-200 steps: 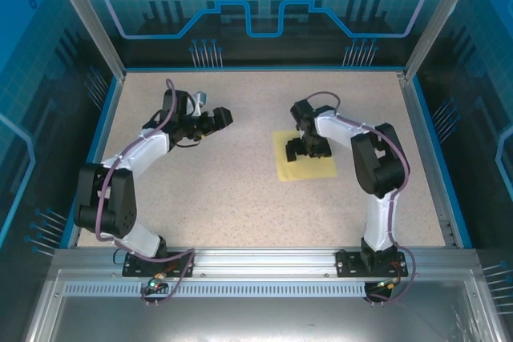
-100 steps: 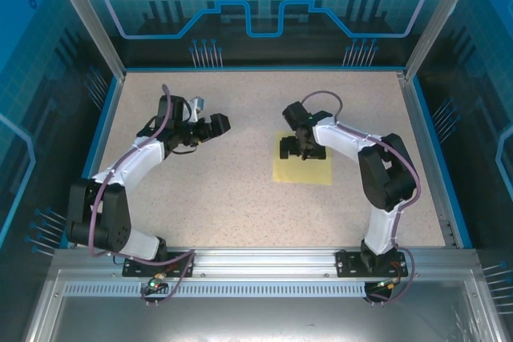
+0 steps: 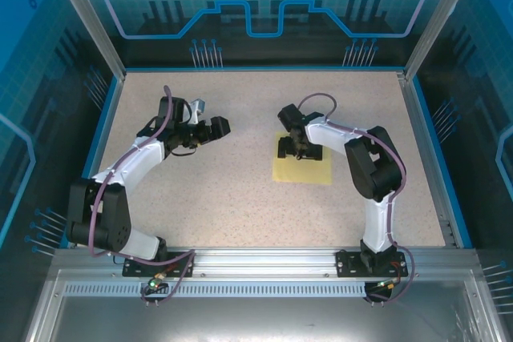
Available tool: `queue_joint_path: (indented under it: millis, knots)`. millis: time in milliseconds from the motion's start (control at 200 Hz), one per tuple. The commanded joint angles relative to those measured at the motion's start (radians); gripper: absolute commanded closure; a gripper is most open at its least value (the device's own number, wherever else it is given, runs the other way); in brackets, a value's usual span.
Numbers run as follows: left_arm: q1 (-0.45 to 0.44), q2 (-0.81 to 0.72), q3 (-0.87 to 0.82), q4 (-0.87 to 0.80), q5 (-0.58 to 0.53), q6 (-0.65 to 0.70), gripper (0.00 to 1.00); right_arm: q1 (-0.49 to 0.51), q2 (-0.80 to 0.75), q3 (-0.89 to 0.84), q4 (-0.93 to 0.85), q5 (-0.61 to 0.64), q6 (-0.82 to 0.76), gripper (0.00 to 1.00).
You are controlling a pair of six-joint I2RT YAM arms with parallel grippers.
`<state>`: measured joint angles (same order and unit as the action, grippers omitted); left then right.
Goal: Fold a paper plane with a square sheet of paper (pick it up from the middle)
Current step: Move the square sheet of paper to the center of the table.
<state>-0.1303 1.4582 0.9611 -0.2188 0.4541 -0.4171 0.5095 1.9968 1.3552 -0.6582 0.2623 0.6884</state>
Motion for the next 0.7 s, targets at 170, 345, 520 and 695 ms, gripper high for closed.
queue_joint_path:
  millis: [170,345,520,695]
  knots:
    - [-0.006,-0.001,0.013,-0.023,0.03,0.024,0.01,-0.023,0.003,-0.03,0.022,0.035,-0.009,0.05]
    - [-0.006,0.003,0.021,-0.028,0.033,0.024,0.01,-0.038,0.014,-0.078,0.069,-0.007,0.002,0.06]
    - [-0.006,0.008,0.022,-0.034,0.035,0.027,0.01,-0.039,0.009,-0.118,0.091,-0.017,0.009,0.06]
    - [-0.006,0.012,0.025,-0.037,0.034,0.025,0.01,-0.035,-0.055,-0.12,0.109,-0.015,-0.007,0.06]
